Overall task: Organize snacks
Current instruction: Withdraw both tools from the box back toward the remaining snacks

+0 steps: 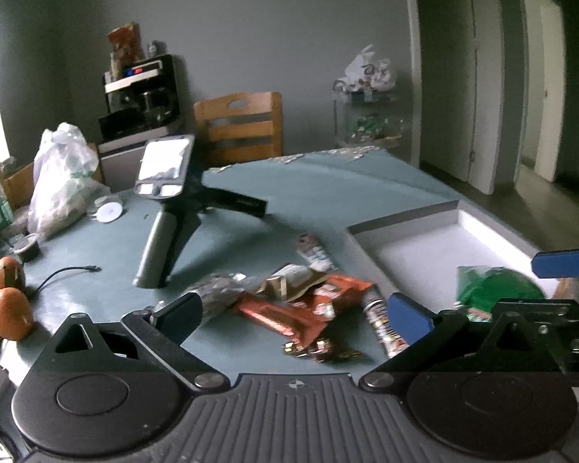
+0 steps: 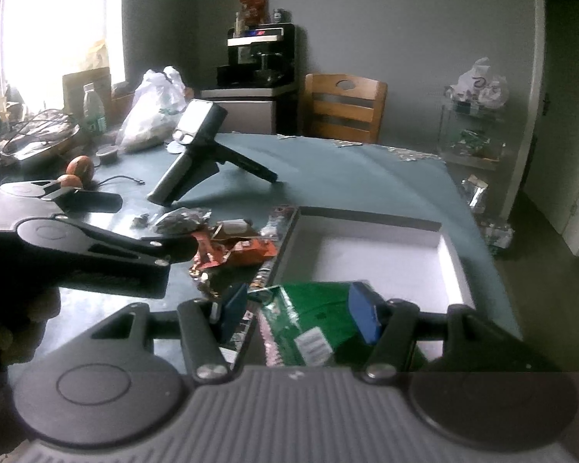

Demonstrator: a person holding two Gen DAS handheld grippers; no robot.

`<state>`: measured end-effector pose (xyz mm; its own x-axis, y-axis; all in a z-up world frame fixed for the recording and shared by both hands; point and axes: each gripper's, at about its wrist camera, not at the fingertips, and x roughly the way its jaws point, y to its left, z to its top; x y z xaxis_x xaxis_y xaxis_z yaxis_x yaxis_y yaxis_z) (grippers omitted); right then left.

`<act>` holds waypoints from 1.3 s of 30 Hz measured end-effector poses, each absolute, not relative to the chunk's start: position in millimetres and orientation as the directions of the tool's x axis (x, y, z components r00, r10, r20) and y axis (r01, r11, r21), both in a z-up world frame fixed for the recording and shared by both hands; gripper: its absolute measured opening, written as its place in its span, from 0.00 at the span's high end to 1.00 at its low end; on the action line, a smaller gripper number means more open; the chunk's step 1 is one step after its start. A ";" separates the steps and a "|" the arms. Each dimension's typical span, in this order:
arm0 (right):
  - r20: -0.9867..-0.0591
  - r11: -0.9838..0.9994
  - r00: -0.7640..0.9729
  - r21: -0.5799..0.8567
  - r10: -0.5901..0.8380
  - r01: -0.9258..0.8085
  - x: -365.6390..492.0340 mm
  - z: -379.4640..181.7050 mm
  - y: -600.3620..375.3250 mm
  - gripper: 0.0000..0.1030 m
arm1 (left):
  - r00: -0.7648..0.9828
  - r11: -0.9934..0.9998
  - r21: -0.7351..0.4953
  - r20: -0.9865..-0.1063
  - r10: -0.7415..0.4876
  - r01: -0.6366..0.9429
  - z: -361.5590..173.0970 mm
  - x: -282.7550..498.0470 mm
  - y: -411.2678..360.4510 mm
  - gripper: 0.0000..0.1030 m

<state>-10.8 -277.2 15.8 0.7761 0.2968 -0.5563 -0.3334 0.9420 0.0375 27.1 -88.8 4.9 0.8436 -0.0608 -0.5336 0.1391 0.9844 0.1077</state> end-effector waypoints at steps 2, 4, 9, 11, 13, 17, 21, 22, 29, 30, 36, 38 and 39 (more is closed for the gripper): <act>-0.557 0.938 0.771 0.041 0.308 -0.345 -8.1 15.1 -272.2 0.42 | 0.840 0.987 0.102 -0.540 -0.050 0.124 3.1 29.1 -81.5 0.00; -0.558 0.934 0.766 0.044 0.318 -0.355 -5.3 14.3 -266.4 0.42 | 0.838 0.988 0.101 -0.545 -0.042 0.115 1.7 30.2 -76.4 0.00; -0.565 0.924 0.753 0.045 0.338 -0.380 -0.1 11.8 -252.2 0.42 | 0.837 0.989 0.104 -0.546 -0.031 0.105 0.5 30.2 -68.8 0.00; -0.564 0.921 0.751 0.043 0.343 -0.388 0.9 12.3 -247.9 0.42 | 0.837 0.989 0.103 -0.546 -0.029 0.101 0.6 30.4 -66.7 0.00; -0.563 0.918 0.750 0.040 0.347 -0.394 1.7 13.3 -244.7 0.42 | 0.837 0.990 0.103 -0.546 -0.026 0.098 0.7 30.6 -65.3 0.00; -0.563 0.916 0.749 0.038 0.350 -0.399 3.2 13.8 -240.1 0.42 | 0.839 0.991 0.107 -0.544 -0.012 0.084 1.2 31.9 -62.7 0.00; -0.563 0.914 0.746 0.041 0.354 -0.403 4.3 12.7 -239.2 0.42 | 0.842 0.991 0.118 -0.539 0.013 0.061 2.4 33.0 -62.0 0.00; -0.563 0.914 0.746 0.042 0.355 -0.403 4.5 12.4 -239.4 0.42 | 0.843 0.991 0.123 -0.538 0.022 0.053 2.6 33.1 -62.2 0.00; -0.564 0.911 0.742 0.047 0.363 -0.410 5.4 11.8 -236.8 0.42 | 0.842 0.989 0.143 -0.537 0.053 0.029 1.4 35.2 -60.0 0.00; -0.565 0.910 0.741 0.047 0.364 -0.411 5.1 11.9 -236.8 0.42 | 0.842 0.989 0.147 -0.537 0.057 0.026 1.0 35.3 -59.3 0.00; -0.565 0.906 0.736 0.052 0.374 -0.420 6.6 11.0 -234.1 0.42 | 0.840 0.989 0.147 -0.539 0.063 0.020 0.0 35.4 -53.6 0.00; -0.565 0.904 0.734 0.052 0.377 -0.424 6.5 11.1 -231.9 0.42 | 0.839 0.989 0.147 -0.541 0.065 0.018 -0.1 35.3 -52.4 0.00; -0.566 0.903 0.733 0.051 0.378 -0.426 6.5 10.9 -230.9 0.42 | 0.839 0.989 0.147 -0.540 0.066 0.016 -0.2 35.4 -52.1 0.00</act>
